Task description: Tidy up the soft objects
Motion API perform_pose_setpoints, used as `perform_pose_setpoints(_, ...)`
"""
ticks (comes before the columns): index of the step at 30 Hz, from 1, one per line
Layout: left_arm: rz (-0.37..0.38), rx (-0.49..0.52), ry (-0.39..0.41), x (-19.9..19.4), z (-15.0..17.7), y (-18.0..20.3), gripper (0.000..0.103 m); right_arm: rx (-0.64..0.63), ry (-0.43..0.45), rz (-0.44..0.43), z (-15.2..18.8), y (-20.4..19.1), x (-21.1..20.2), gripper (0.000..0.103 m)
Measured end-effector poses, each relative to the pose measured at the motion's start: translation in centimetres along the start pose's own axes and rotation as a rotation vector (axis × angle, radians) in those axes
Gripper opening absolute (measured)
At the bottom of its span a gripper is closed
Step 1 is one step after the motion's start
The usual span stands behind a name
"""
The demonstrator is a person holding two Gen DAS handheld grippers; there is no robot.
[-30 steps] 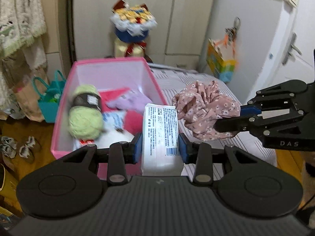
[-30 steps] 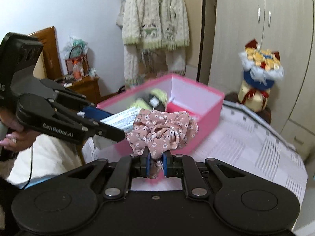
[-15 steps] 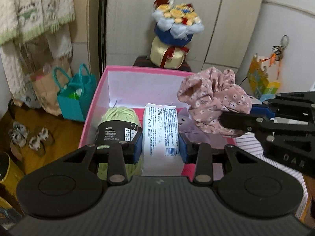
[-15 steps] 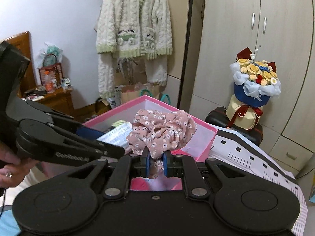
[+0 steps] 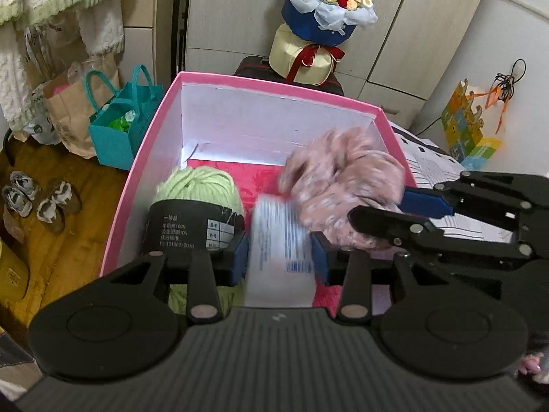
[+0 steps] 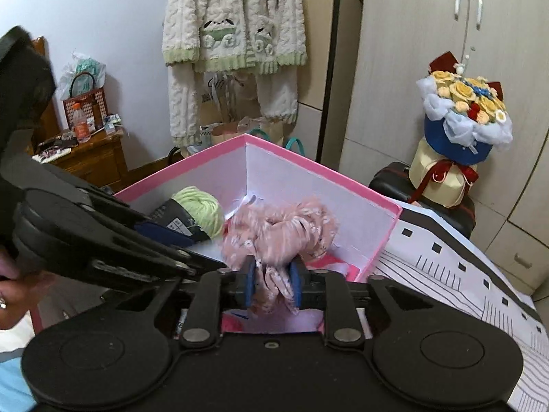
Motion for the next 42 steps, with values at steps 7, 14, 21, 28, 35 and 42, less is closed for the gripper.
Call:
perform_pose_setpoints(7,-0.016,0.064,0.088,-3.4,1.5,0.6,0.066,0.087,0.102,-0.043,2.0,0.4,-3.9,0.049)
perform_pose_setpoints(14,0.006,0.115,0.123,-6.4,3.3,1.2,0.07,0.12,0.142,-0.005,4.3,-1.2,-7.8,0.051)
perform_pose_setpoints(21,-0.011,0.168,0.145,-8.7,5.2,2.3,0.082,0.173,0.113,0.077,6.1,-2.3,-10.5,0.062)
perform_pose_setpoints(28,-0.106,0.177,0.142,-11.5,6.7,3.5,0.1,0.188,0.148,0.122,7.1,-3.3,-13.8,0.069)
perform_pose_setpoints(35,-0.173,0.171,0.133,-14.4,8.1,4.9,0.1,0.237,0.178,0.156,8.4,-4.1,-17.0,0.098)
perform_pose_setpoints(42,-0.158,0.208,0.214,-17.6,10.5,7.4,0.1,0.362,0.186,0.318,10.0,-3.9,-20.4,0.103)
Point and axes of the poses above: each gripper's, at about its wrist camera, not at the fingertips, and x roughly the way its jaws point, y to its right, z to its underside, the point moved 3 cm from there along x, roughly the way its jaws point, and after that the axes turned 6 degrees about -y, right-handed, at the moved point
